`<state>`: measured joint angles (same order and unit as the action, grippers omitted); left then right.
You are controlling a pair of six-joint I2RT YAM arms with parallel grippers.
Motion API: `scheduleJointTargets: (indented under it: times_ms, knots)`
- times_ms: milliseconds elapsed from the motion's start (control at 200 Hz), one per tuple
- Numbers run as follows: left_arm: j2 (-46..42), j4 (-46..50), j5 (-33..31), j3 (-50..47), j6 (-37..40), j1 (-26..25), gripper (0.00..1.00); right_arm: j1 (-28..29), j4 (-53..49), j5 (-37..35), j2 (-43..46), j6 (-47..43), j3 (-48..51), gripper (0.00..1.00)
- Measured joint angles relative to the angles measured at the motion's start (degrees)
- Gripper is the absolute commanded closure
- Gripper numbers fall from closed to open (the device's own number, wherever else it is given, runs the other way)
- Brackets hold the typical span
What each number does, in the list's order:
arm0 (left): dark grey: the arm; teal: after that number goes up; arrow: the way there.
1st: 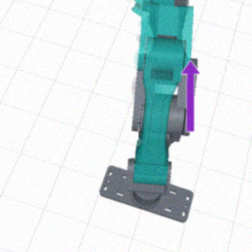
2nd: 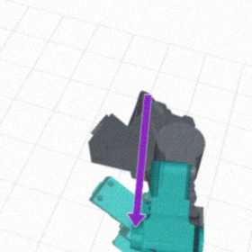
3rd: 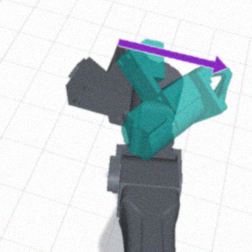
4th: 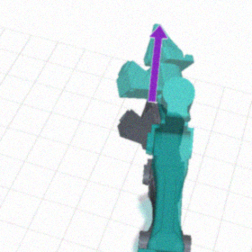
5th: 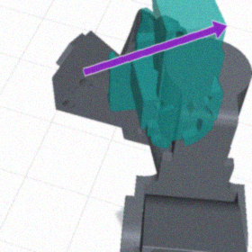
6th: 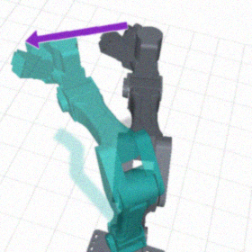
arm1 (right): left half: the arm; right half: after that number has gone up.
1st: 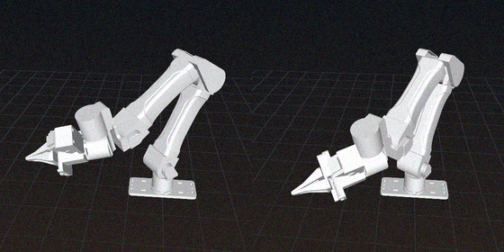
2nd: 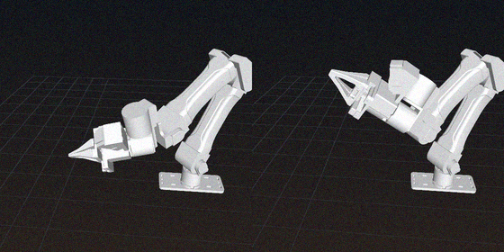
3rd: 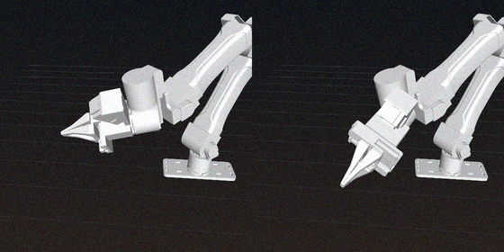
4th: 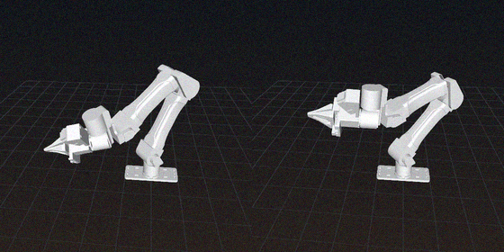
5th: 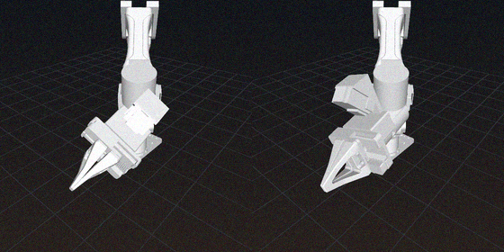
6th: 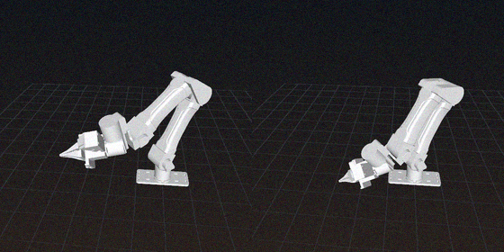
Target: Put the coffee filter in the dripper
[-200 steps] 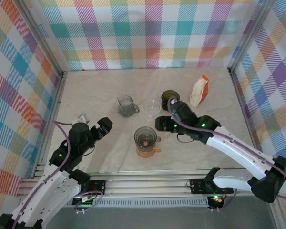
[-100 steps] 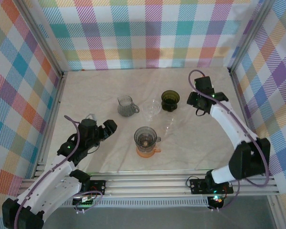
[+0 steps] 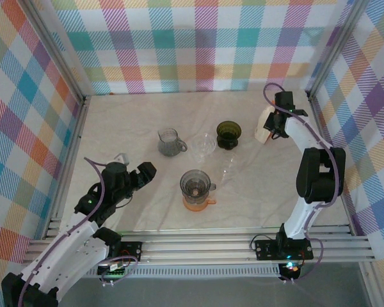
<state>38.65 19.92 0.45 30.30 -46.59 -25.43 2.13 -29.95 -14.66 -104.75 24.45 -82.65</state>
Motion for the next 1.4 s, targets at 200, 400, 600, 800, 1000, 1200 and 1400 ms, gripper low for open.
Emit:
scheduleJointTargets:
  times_ms: [200, 400, 600, 800, 1000, 1200, 1400]
  knots:
    - [1.1, -0.7, 0.6, 0.0, 0.1, 0.0, 0.16, 0.0, 1.7, 0.4, -3.0, -2.2, -2.9, 0.57]
    - [1.8, -0.7, 0.6, 0.0, 0.2, 0.0, 0.16, -0.2, 1.7, 0.3, -5.5, -4.5, -4.4, 0.65]
    - [2.3, -0.7, 0.6, 0.0, 0.2, 0.0, 0.16, -0.3, 2.0, 0.2, -6.7, -7.3, -4.6, 0.84]
    - [2.3, -0.7, 0.4, 0.0, 0.2, 0.0, 0.15, -0.3, 3.7, 0.3, -7.0, -10.5, -4.4, 0.91]
    - [2.5, -0.7, 0.3, 0.0, 0.2, 0.0, 0.15, -0.3, 7.3, 1.9, -5.6, -17.1, -1.2, 0.94]
    - [2.5, -0.7, 0.4, 0.0, 0.2, 0.0, 0.15, -0.3, 10.5, 4.2, -0.9, -25.4, 4.9, 0.95]
    - [2.7, -0.8, 0.4, 0.0, 0.2, 0.0, 0.15, -0.2, 11.5, 4.9, 1.7, -32.9, 7.2, 0.95]
